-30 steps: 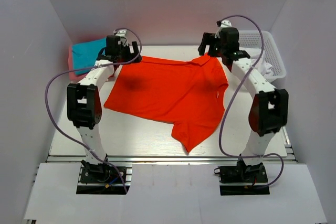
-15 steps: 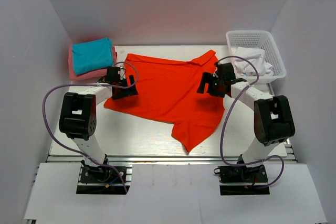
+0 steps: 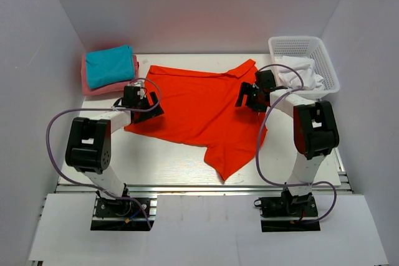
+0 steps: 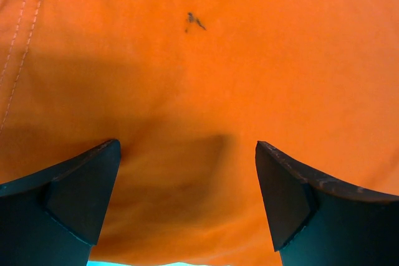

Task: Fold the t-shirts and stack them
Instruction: Flatten out the tshirt

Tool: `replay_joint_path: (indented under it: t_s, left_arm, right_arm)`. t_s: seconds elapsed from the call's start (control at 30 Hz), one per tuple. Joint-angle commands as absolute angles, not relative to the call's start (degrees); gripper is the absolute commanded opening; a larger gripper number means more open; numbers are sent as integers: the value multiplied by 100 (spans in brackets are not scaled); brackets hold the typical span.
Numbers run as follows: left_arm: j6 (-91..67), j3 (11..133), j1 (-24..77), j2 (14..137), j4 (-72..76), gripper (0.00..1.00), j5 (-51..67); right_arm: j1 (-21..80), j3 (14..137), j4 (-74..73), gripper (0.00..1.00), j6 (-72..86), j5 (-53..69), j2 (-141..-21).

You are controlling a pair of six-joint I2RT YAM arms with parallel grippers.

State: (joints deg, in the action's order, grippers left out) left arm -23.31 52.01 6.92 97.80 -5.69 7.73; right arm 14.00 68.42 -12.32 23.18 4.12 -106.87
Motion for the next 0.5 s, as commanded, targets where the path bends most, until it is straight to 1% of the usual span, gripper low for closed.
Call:
replay_joint_path:
  t_s: [0.0, 0.07, 0.23, 0.33, 0.37, 0.47]
  left_arm:
    - [-2785, 4606, 721, 9511, -905, 100, 1283]
    - [-2838, 4413, 773, 9317, -826, 100, 1344]
    - [-2787, 4482, 826, 8650, -967, 100, 1345]
    - [-2593, 4710, 826, 8061, -1370, 100, 942]
    - [-2593, 4781, 826, 7920, -1536, 100, 540]
    - [-2688, 4957, 826, 7384, -2222, 100, -33]
  right_arm:
    - [1301, 7145, -1397, 90, 2312, 88, -10793]
    - [1275, 7295, -1450, 90, 2250, 35, -10810]
    - [1283, 7602, -1512, 90, 2101, 18, -10732]
    - [1353, 7647, -1486, 90, 1767, 263, -10460]
    - [1380, 7577, -1451, 90, 1566, 333, -10337]
    - [1511, 7358, -1450, 90, 1381, 378, -10012]
